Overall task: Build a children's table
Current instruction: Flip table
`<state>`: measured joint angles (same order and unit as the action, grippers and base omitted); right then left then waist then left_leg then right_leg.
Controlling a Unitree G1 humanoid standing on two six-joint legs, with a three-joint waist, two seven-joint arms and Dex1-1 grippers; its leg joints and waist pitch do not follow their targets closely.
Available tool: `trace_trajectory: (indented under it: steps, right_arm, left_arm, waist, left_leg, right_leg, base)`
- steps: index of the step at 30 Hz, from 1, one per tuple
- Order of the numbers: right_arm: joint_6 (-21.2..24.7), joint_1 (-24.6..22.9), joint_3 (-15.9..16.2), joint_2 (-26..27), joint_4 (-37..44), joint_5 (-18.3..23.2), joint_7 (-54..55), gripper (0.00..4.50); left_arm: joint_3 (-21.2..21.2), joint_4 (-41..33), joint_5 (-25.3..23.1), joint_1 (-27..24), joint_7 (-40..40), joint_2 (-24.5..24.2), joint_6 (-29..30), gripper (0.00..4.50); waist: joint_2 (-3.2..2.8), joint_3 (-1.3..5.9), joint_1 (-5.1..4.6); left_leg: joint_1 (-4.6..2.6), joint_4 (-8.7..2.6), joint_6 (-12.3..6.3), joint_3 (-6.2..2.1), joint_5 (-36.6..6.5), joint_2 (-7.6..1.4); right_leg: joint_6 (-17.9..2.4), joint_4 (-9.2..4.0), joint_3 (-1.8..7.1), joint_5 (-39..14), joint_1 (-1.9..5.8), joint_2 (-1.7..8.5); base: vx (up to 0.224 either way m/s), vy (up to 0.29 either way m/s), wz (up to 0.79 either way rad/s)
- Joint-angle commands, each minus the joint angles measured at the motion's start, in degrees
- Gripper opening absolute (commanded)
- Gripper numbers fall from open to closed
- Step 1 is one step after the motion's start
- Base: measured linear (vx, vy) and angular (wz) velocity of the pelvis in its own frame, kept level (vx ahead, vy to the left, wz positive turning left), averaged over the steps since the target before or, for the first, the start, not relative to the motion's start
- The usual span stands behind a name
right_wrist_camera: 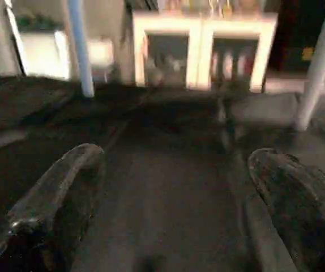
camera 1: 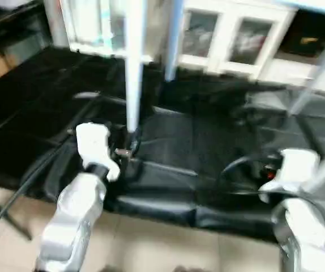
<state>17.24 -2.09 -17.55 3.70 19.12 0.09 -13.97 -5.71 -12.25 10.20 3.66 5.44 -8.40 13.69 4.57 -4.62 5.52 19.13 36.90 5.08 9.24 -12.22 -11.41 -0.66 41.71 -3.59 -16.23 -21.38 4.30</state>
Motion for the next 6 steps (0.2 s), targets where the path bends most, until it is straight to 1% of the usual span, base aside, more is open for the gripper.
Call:
trace_trajectory:
  steps: [1, 2, 3, 4, 5, 6]
  right_arm:
    - [-0.91, 0.06, -1.15, -0.02, 0.85, -1.18, 0.76, 4.5]
    - [-1.01, 0.04, -1.35, -0.51, 0.72, -0.89, 1.47, 4.5]
    - [-0.41, 0.06, -0.98, -1.71, 0.88, 1.02, 0.74, 4.5]
    - [0.03, 0.14, -0.89, -1.9, 1.03, 2.09, 0.13, 4.5]
    - [0.43, 0.2, -0.65, -2.18, 1.2, 3.11, -0.34, 4.5]
    - [0.49, 0.18, -0.01, -2.61, 1.32, 3.78, -1.02, 4.5]
  left_arm:
    - [-0.49, 1.91, -1.84, -0.4, 1.07, -0.82, -2.36, 4.49]
    - [-0.68, 2.38, -2.01, -0.77, 1.47, -1.1, -3.02, 4.49]
    - [-1.17, 2.66, -3.16, -1.74, 2.65, -2.61, -5.37, 4.49]
    - [-1.26, 2.46, -3.42, -2.02, 2.9, -2.97, -5.98, 4.49]
    - [-1.31, 2.15, -3.5, -2.3, 3.19, -3.27, -6.38, 4.49]
    - [-1.52, 1.41, -3.28, -2.46, 4.2, -4.02, -6.29, 4.49]
  waist:
    - [-0.44, 2.88, 0.42]
    - [0.87, 2.37, 0.12]
    - [-0.17, 3.01, 0.07]
    - [-1.07, 3.85, 0.05]
    - [-1.39, 3.53, -0.74]
    - [-0.89, 3.2, -1.15]
  left_leg:
    - [1.18, 0.55, 0.33, -3.24, -4.84, 0.72]
    - [1.68, -1.98, 1.38, -2.6, -5.79, 0.31]
    - [0.63, -5.41, 3.17, -2.75, -11.39, -0.45]
    - [-0.93, -6.27, 2.81, -2.84, -15.27, -0.98]
    - [-0.23, -7.2, 2.05, -3.0, -17.15, -1.45]
    - [0.24, -7.41, 1.87, -2.87, -18.9, -1.39]
  right_leg:
    - [4.56, -13.87, 6.97, -56.54, 0.63, 9.43]
    - [4.75, -12.96, 5.09, -51.06, 0.76, 7.44]
    - [2.64, -10.26, 3.25, -31.43, 0.0, 3.19]
    - [-0.01, -9.37, 3.17, -18.83, 0.14, 2.68]
    - [-2.59, -9.46, 3.18, -14.07, 0.85, 2.62]
    - [-2.73, -9.96, 3.09, -16.07, 1.07, 2.62]
  base:
    - [0.028, -0.063, -0.11]
    - [0.0, 0.0, 0.0]
    - [0.0, 0.0, 0.0]
    - [0.0, 0.0, 0.0]
    - [0.0, 0.0, 0.0]
    - [0.0, 0.0, 0.0]
